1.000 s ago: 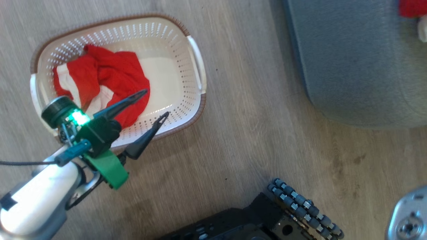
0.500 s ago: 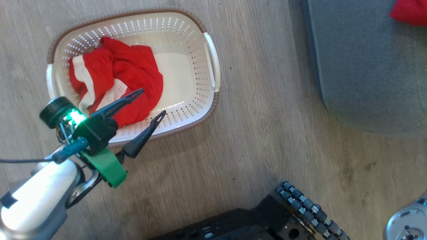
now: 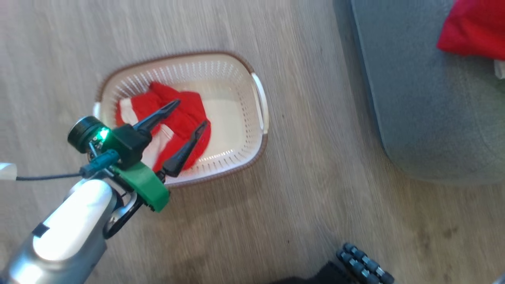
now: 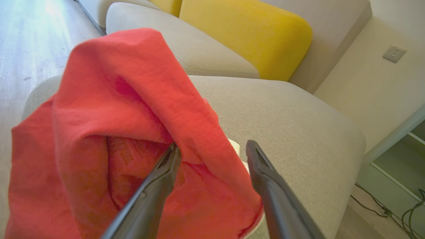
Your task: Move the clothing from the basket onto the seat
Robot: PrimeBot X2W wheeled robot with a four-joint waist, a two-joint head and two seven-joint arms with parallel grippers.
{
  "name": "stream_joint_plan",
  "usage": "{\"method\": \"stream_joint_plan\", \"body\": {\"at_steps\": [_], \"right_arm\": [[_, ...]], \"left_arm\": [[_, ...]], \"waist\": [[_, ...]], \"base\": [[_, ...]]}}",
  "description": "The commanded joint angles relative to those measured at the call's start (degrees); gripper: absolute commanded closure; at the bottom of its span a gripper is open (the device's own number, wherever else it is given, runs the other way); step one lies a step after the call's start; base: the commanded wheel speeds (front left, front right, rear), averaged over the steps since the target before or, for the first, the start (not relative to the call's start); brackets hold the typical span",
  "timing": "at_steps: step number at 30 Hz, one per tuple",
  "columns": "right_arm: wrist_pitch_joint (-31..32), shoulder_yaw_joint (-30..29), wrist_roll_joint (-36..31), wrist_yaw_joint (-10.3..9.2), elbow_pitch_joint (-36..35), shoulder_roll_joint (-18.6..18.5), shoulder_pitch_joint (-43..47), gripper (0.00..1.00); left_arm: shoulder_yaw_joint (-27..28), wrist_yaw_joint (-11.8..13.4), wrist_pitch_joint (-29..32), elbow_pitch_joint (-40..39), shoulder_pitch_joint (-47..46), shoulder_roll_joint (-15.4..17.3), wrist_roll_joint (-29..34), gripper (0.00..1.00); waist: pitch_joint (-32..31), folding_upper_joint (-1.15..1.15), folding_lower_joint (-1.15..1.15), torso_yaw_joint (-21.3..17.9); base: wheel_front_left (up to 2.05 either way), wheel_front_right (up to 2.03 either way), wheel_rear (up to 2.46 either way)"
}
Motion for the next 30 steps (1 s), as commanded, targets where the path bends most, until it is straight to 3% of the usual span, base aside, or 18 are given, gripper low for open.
{"method": "stream_joint_plan", "body": {"at_steps": [1,7,13,22,30], "right_arm": [[-0.7,1.0,0.8,-0.02,-1.5,-2.2,1.4,0.0],[-1.1,7.8,5.0,-0.02,-3.9,-3.7,5.6,0.0],[-1.1,13.3,5.6,-0.02,-9.7,-0.2,10.3,0.0],[-1.1,21.4,0.3,-0.02,-14.5,7.0,13.4,0.0],[0.0,27.9,-0.2,-0.02,-14.0,8.6,14.9,0.0]], "left_arm": [[2.8,-0.1,-0.5,-0.7,0.7,0.9,-0.5,0.0],[7.4,-0.1,-0.6,4.1,2.8,-2.3,-1.0,0.0],[12.8,-0.1,-0.6,8.2,4.9,-5.5,-0.4,0.0],[22.9,-0.1,-0.6,13.1,7.9,-9.8,2.3,0.0],[31.8,-0.1,-0.6,14.4,10.9,-11.8,5.2,0.0]], "waist": [[-3.0,0.0,0.01,1.4],[-8.7,0.0,0.01,3.2],[-14.0,0.0,0.01,5.8],[-20.3,0.0,0.01,10.7],[-23.2,0.0,0.01,13.8]], "base": [[0.0,0.0,0.0],[0.0,0.0,0.0],[0.0,0.0,0.0],[0.0,0.0,0.0],[0.0,0.0,0.0]]}}
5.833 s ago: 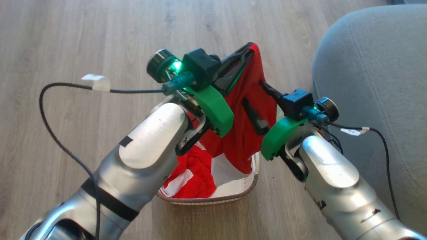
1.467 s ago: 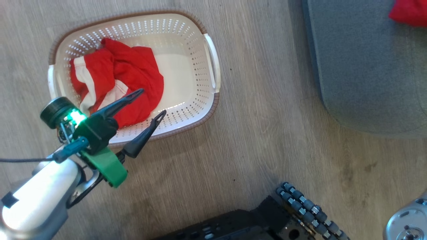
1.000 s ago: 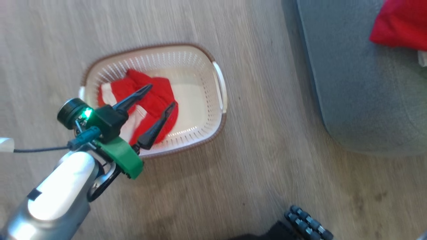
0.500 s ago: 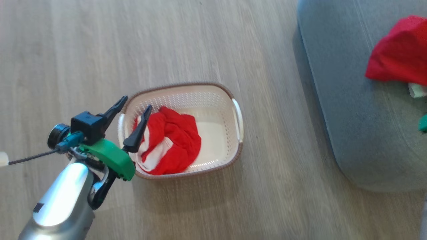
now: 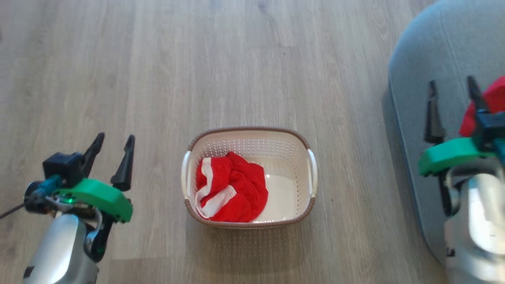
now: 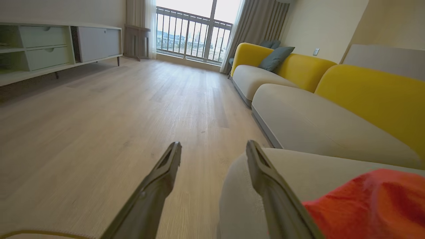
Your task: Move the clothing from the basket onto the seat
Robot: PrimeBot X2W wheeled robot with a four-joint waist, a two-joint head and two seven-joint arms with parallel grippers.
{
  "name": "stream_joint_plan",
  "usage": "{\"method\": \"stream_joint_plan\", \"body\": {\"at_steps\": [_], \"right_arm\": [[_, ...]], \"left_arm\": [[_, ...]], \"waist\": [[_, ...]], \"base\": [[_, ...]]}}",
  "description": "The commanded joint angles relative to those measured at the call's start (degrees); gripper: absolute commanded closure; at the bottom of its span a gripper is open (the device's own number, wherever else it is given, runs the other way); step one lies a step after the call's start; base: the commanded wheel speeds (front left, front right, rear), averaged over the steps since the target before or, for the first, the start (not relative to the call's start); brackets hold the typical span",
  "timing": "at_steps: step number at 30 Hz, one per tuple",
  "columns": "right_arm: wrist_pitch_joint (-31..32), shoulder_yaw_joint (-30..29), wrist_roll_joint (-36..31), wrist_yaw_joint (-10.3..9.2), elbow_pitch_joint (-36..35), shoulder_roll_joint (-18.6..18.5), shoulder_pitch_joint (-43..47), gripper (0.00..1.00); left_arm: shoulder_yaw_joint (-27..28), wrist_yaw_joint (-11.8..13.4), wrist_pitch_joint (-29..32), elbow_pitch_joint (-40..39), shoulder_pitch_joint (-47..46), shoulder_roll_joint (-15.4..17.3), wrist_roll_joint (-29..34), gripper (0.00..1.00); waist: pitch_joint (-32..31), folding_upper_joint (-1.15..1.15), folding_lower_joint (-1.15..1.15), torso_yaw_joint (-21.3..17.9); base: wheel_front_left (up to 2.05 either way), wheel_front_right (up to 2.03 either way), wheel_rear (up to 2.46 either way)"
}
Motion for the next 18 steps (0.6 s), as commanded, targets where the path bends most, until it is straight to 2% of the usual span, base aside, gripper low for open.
{"method": "stream_joint_plan", "body": {"at_steps": [1,9,18], "right_arm": [[0.0,2.3,0.5,-0.01,-1.3,0.3,-0.8,0.0],[-0.2,8.9,4.7,-0.01,3.0,0.3,-0.1,0.0],[-1.0,13.0,8.7,-0.01,6.5,0.3,1.7,0.0]], "left_arm": [[3.3,-0.1,-0.6,-1.2,-0.8,0.9,0.8,0.0],[11.7,-0.1,-0.6,-2.5,2.9,-1.4,4.3,0.0],[15.2,-0.1,-0.6,-6.0,7.7,-3.4,6.3,0.0]], "waist": [[-1.3,0.0,0.01,1.4],[-3.6,0.0,0.01,2.8],[-5.7,0.0,0.01,2.7]], "base": [[0.0,0.0,0.0],[0.0,0.0,0.0],[0.0,0.0,0.0]]}}
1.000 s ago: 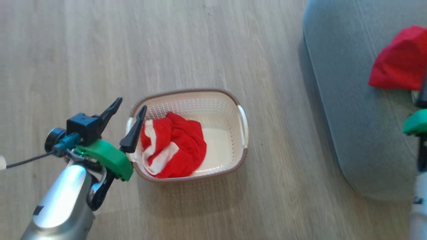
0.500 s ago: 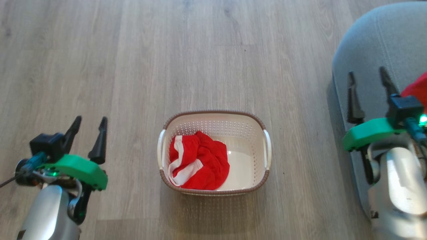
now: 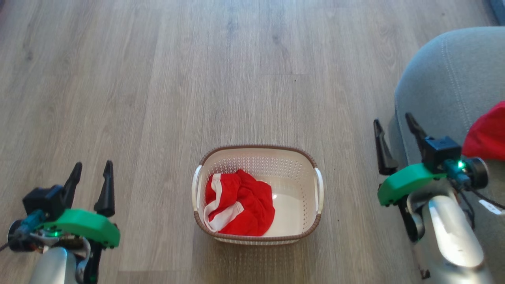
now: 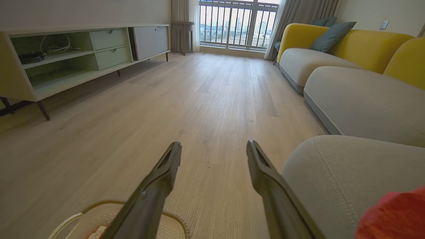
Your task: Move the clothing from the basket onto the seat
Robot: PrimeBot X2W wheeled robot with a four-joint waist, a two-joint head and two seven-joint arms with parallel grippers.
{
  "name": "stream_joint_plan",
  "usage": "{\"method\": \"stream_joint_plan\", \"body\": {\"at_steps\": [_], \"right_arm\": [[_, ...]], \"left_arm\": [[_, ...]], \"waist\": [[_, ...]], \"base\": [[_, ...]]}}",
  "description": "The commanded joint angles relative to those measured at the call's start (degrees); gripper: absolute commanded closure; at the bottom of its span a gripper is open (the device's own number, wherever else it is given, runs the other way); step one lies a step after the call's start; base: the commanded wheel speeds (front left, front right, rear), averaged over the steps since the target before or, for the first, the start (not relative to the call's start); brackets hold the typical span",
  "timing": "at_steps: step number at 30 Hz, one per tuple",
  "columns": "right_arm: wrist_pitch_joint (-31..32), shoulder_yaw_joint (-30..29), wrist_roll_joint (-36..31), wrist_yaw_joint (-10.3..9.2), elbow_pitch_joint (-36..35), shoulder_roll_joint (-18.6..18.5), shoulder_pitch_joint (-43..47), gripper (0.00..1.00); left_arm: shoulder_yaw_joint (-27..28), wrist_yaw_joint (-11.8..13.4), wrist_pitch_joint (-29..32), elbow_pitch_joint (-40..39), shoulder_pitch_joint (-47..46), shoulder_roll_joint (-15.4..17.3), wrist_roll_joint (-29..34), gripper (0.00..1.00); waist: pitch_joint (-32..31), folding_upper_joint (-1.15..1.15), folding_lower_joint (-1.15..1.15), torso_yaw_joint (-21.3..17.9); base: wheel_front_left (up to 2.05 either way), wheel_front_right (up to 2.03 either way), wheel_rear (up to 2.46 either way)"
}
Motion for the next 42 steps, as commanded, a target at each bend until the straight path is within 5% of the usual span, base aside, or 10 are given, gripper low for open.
{"method": "stream_joint_plan", "body": {"at_steps": [1,19,34,42], "right_arm": [[-0.6,2.0,0.8,-0.01,-1.5,0.2,-0.8,0.0],[-0.8,5.3,7.3,-0.01,-3.7,0.2,7.3,0.0],[-0.8,5.1,7.7,-0.01,-5.3,0.2,9.5,0.0],[-0.8,5.2,8.5,-0.01,-8.0,0.2,7.1,0.0]], "left_arm": [[2.5,-0.1,-0.6,-2.1,-0.9,0.8,0.6,0.0],[6.0,-0.1,-0.6,-6.8,7.3,-4.2,4.7,0.0],[6.4,-0.1,-0.6,-7.9,9.8,-4.4,5.3,0.0],[1.2,-0.1,-0.6,-7.8,8.7,-2.2,3.7,0.0]], "waist": [[-0.4,0.0,0.01,-0.2],[-5.0,0.0,0.01,-2.1],[-4.7,0.0,0.01,-2.4],[0.5,0.0,0.01,-3.5]], "base": [[0.0,0.0,0.0],[0.0,0.0,0.0],[0.0,0.0,0.0],[0.0,0.0,0.0]]}}
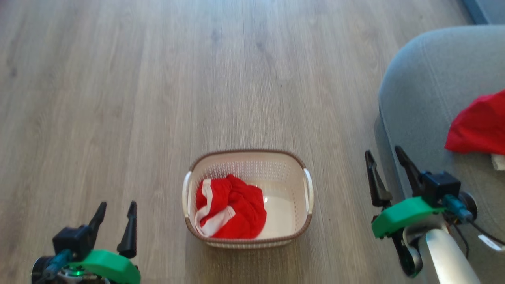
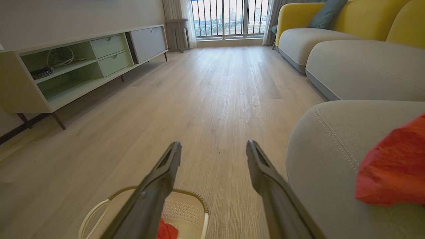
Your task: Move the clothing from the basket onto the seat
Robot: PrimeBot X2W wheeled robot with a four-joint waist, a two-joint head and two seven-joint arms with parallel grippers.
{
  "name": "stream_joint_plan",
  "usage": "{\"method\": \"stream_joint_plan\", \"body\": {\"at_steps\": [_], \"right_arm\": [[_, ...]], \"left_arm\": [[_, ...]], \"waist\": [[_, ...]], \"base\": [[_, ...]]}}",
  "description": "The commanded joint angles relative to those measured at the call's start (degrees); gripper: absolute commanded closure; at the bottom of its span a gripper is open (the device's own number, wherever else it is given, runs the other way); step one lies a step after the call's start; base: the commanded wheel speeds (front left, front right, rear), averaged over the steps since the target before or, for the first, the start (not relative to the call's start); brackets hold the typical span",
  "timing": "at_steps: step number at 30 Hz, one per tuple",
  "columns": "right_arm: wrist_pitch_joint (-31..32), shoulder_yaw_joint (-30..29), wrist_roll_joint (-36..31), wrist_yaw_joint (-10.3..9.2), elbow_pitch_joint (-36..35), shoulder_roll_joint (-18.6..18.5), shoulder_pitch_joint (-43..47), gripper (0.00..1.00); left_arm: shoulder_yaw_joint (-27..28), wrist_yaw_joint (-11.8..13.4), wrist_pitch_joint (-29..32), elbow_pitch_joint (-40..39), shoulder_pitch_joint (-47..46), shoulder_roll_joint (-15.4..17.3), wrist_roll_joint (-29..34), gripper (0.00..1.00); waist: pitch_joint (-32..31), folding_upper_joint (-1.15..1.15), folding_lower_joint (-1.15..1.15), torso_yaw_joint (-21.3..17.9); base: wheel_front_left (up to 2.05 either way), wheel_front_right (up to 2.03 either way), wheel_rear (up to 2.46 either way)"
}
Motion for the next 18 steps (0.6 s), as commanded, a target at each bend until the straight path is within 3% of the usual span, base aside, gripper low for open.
{"method": "stream_joint_plan", "body": {"at_steps": [1,18], "right_arm": [[-0.5,1.5,0.3,-0.01,-2.8,0.2,-3.3,0.0],[-0.5,3.8,-1.1,-0.01,-11.3,0.2,-15.8,0.0]], "left_arm": [[0.1,-0.1,-0.6,-2.1,-3.1,2.3,-0.6,0.0],[-15.6,-0.1,-0.6,-3.3,-18.1,12.7,-9.6,0.0]], "waist": [[3.3,0.0,0.0,-0.7],[28.1,0.0,0.0,-4.0]], "base": [[0.0,0.0,0.0],[0.0,0.0,0.0]]}}
